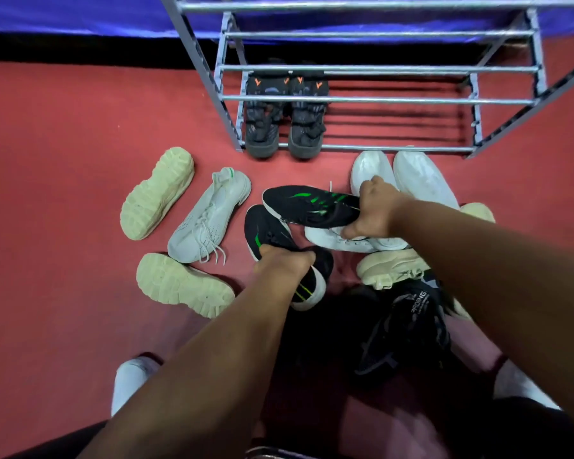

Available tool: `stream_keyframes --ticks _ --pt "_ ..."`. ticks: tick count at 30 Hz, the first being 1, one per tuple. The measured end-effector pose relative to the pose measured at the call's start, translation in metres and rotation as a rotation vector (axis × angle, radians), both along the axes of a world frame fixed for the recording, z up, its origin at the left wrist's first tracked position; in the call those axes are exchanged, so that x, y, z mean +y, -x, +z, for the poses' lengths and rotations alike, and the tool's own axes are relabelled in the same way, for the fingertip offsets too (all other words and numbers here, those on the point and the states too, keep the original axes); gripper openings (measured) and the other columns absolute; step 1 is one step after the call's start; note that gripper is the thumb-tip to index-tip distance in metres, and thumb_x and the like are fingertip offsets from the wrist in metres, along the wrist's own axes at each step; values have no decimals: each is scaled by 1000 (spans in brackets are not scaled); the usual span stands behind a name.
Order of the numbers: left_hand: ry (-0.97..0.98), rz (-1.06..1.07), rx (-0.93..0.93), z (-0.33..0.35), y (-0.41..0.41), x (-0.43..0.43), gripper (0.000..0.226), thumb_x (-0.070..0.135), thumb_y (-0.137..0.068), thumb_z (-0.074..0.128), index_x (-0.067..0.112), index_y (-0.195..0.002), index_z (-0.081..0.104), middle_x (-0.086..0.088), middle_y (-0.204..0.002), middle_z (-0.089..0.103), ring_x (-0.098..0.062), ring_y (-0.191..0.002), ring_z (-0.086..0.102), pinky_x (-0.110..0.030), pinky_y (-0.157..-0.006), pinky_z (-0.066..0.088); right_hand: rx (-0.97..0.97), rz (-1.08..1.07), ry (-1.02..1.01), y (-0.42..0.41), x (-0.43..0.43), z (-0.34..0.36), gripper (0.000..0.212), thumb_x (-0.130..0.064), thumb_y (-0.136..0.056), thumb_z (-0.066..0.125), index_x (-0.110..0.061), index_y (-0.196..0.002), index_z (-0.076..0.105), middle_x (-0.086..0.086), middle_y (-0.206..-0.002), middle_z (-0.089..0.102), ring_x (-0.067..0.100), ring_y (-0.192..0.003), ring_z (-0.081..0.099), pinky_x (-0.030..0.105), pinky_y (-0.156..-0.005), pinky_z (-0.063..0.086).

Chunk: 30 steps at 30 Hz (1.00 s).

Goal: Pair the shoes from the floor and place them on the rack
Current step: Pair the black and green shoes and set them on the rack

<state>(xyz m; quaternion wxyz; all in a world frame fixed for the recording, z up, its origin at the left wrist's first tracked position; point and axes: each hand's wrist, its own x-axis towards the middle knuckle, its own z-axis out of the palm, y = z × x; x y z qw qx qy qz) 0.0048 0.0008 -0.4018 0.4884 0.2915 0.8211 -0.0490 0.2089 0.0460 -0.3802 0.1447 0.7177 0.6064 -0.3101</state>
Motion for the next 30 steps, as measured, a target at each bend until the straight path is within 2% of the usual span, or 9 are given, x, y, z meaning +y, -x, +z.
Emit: stream_keyframes --ticks 2,4,7,10,14,18,22,26,30 --pt "-65 -25 4 7 8 -4 98 51 -53 81 14 -136 42 -8 -121 65 -32 -107 66 -39 -92 53 9 -43 27 9 -16 10 94 -64 -63 78 -13 -134 45 12 -132 52 34 -122 51 35 -84 40" --pt "-97 -44 25 19 16 -12 90 51 -59 83 10 -133 51 -5 -111 69 -27 -96 68 -31 -82 51 13 -49 95 21 -28 26 76 -62 -61 77 -17 -117 51 11 -120 60 32 -107 55 34 -78 44" --pt "-81 -187 39 44 28 -20 57 47 -69 79 12 -112 67 -2 -90 68 -20 -75 65 -26 -63 47 33 -77 203 37 -46 54 56 -66 -63 72 -22 -96 60 6 -102 57 29 -99 56 32 -71 43" --pt "-65 -350 17 76 29 -23 41 43 -76 76 14 -104 66 -3 -90 64 -22 -81 64 -29 -69 48 43 -175 189 42 -64 83 41 -59 -69 72 -22 -82 61 7 -103 54 29 -100 55 33 -71 43" --pt "-85 -528 21 121 23 -30 48 44 -75 76 15 -112 66 -6 -106 67 -25 -94 66 -33 -81 55 115 -300 86 34 -88 117 32 -50 -74 75 -21 -77 64 5 -92 61 24 -90 61 32 -71 51" --pt "-144 -565 26 165 22 -39 46 43 -76 79 16 -108 60 -3 -94 62 -19 -79 61 -31 -66 47 209 -444 -31 6 -111 145 30 -38 -75 82 -15 -87 67 6 -89 65 22 -78 61 30 -65 48" --pt "-230 -623 68 190 10 -37 39 42 -76 80 14 -97 63 -2 -86 61 -19 -76 60 -32 -67 48 155 -533 -134 -21 -122 157 46 -40 -77 81 -9 -110 72 14 -108 68 33 -102 64 33 -81 55" --pt "-313 -763 134 166 -11 -20 41 42 -80 72 10 -105 69 -9 -100 69 -30 -91 67 -37 -84 57 88 -633 -268 -40 -114 133 56 -42 -78 78 -4 -119 72 19 -116 64 35 -107 62 35 -84 55" --pt "-426 -934 154 117 -32 10 45 44 -87 68 4 -107 69 -13 -102 70 -30 -84 61 -31 -71 46 228 -871 -329 -63 -89 88 59 -40 -70 81 0 -112 69 22 -117 66 37 -102 68 44 -87 60"
